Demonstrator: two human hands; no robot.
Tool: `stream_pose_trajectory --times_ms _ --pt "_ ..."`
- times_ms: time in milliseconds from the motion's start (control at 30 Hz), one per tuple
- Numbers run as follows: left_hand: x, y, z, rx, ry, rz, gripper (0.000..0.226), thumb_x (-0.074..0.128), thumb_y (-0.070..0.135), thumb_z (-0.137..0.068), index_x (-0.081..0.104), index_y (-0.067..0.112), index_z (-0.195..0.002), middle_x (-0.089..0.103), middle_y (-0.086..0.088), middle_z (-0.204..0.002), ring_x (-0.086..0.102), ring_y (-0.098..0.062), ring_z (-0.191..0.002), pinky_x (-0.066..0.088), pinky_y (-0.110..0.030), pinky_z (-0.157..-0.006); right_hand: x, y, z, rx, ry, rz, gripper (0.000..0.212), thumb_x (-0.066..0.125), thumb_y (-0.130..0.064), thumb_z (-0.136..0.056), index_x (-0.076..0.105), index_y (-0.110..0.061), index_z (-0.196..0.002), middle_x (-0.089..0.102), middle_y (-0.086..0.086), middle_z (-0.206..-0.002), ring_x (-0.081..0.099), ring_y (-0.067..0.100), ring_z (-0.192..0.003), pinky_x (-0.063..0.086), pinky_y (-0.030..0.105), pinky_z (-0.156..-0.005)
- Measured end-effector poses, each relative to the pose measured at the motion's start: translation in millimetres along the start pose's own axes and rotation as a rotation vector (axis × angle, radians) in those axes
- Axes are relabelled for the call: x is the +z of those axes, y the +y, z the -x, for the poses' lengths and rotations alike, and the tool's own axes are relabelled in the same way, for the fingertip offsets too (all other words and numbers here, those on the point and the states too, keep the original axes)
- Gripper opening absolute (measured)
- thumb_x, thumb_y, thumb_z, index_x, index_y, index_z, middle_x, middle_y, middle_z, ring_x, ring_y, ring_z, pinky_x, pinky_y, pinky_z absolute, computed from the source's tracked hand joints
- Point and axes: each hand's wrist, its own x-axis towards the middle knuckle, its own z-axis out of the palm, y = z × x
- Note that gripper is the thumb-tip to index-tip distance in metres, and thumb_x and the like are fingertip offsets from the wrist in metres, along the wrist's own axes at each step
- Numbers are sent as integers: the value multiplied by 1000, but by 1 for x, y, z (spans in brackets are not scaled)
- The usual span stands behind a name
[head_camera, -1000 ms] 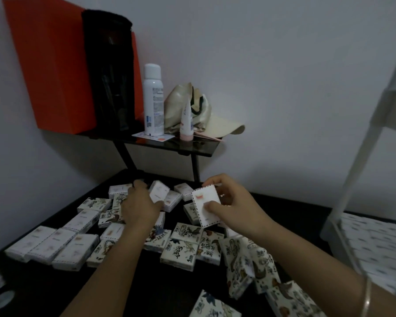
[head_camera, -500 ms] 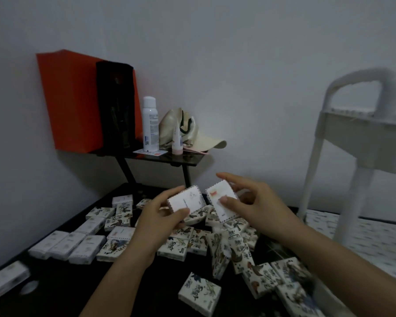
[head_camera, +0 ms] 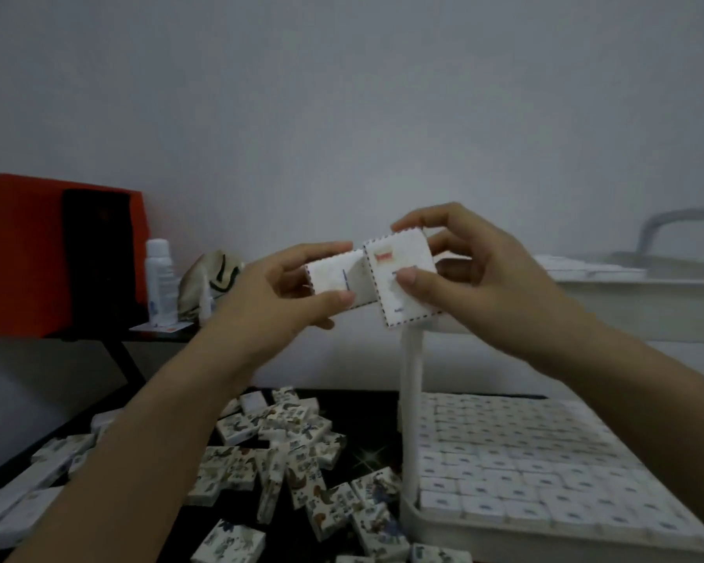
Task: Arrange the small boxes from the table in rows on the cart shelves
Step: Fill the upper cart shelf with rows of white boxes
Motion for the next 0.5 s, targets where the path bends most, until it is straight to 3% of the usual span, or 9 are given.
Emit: stream_pose_trajectory --times_ms 133,300,433,500 --pt "37 30 -35 16 -53 58 46 73 -1 -78 71 29 -113 74 -4 -101 71 -19 -88 56 -21 -67 -64 -9 -4 15 123 56 33 67 -17 -88 60 -30 -118 65 3 -102 72 17 -80 60 32 -74" --pt "80 54 -86 17 -180 -1 45 73 0 -78 70 27 -115 74 -4 -101 71 -16 -91 58 -24 -71 -136 22 -20 148 260 109 28 68 -17 -88 59 -31 -110 65 5 -104 70 27 -89 59 43 -80" --pt "110 60 -134 -1 -254 -142 42 73 4 -80 69 26 -115 75 0 -98 70 -15 -89 56 -21 -66 -178 60 -42 313 272 105 23 66 -11 -89 53 -26 -101 64 10 -110 67 23 -88 56 31 -64" --pt "121 58 -157 -24 -272 -207 40 74 6 -80 68 26 -115 73 -1 -101 68 -16 -93 55 -21 -64 -192 80 -55 357 260 149 24 66 -10 -89 52 -25 -101 63 10 -111 67 24 -91 58 32 -66"
